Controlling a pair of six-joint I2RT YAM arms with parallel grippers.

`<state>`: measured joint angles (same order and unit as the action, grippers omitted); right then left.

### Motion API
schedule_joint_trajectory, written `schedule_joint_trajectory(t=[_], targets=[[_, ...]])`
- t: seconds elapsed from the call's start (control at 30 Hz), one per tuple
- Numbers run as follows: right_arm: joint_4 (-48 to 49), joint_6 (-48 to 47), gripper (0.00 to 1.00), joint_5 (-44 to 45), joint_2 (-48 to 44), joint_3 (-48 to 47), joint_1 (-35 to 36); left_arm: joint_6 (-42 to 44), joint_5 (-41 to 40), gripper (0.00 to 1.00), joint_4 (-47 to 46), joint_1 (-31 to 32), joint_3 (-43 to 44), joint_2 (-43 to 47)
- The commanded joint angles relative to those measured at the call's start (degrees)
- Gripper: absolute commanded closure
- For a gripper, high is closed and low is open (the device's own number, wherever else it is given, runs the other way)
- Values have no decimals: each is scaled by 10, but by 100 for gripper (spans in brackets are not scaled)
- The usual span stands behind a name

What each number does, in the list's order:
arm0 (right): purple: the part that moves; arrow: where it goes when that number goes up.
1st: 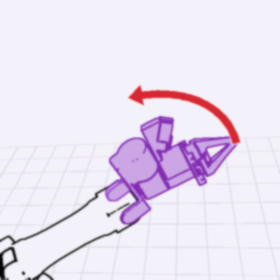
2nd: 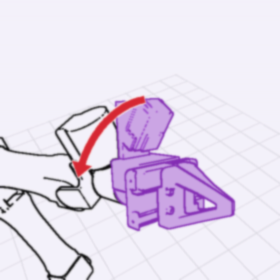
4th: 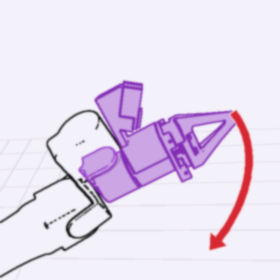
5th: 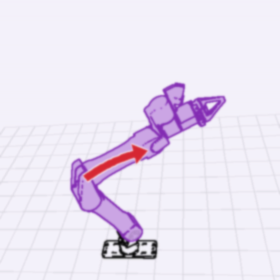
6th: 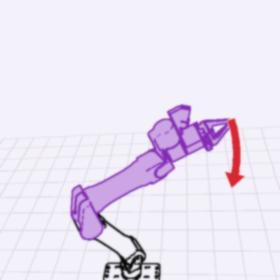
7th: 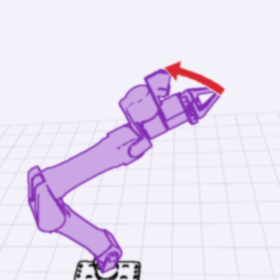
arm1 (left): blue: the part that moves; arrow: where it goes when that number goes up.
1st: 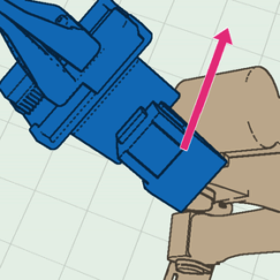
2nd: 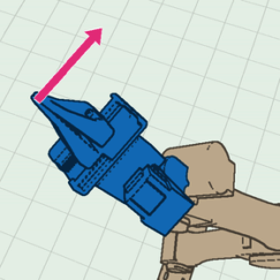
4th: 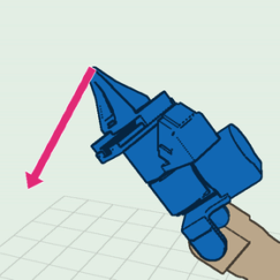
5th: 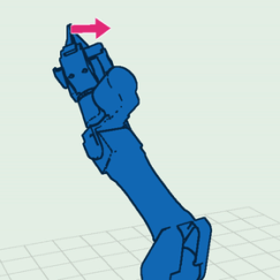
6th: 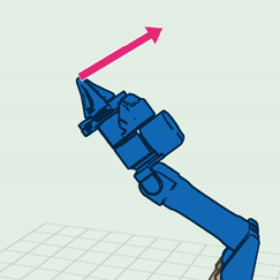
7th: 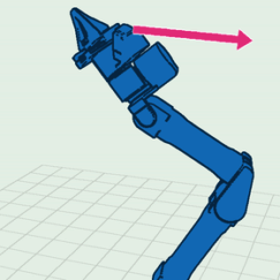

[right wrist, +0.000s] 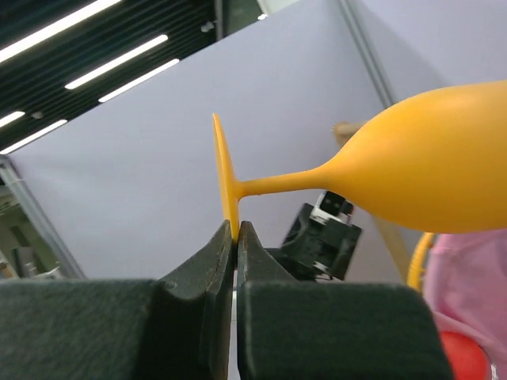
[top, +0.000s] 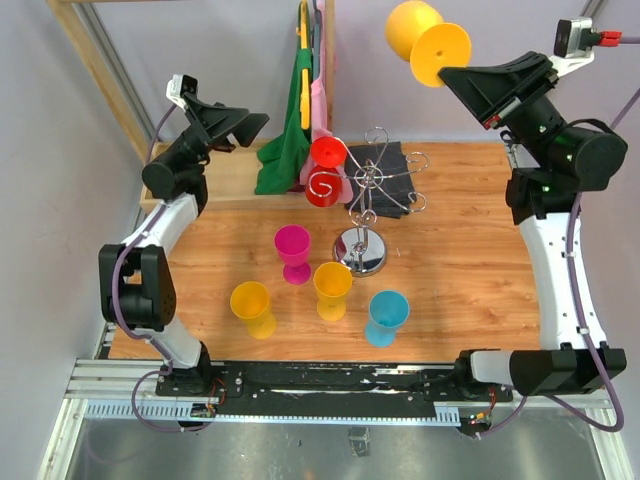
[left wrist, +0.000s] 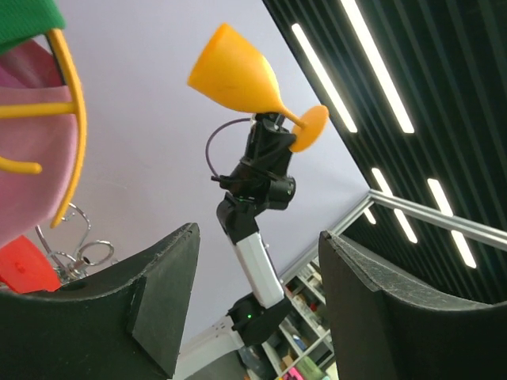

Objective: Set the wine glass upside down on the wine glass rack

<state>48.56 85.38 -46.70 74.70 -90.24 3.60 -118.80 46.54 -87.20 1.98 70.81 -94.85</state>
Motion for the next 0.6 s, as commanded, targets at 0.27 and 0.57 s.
schedule_joint_trajectory(t=[0.27, 0.57], targets=[[-388, -277, 99, 24, 52, -72, -35, -2, 53, 35, -22, -3, 2, 69], [-457, -277, 99, 1, 156, -125, -14, 105, 84, 35, 112, -3, 1, 117]])
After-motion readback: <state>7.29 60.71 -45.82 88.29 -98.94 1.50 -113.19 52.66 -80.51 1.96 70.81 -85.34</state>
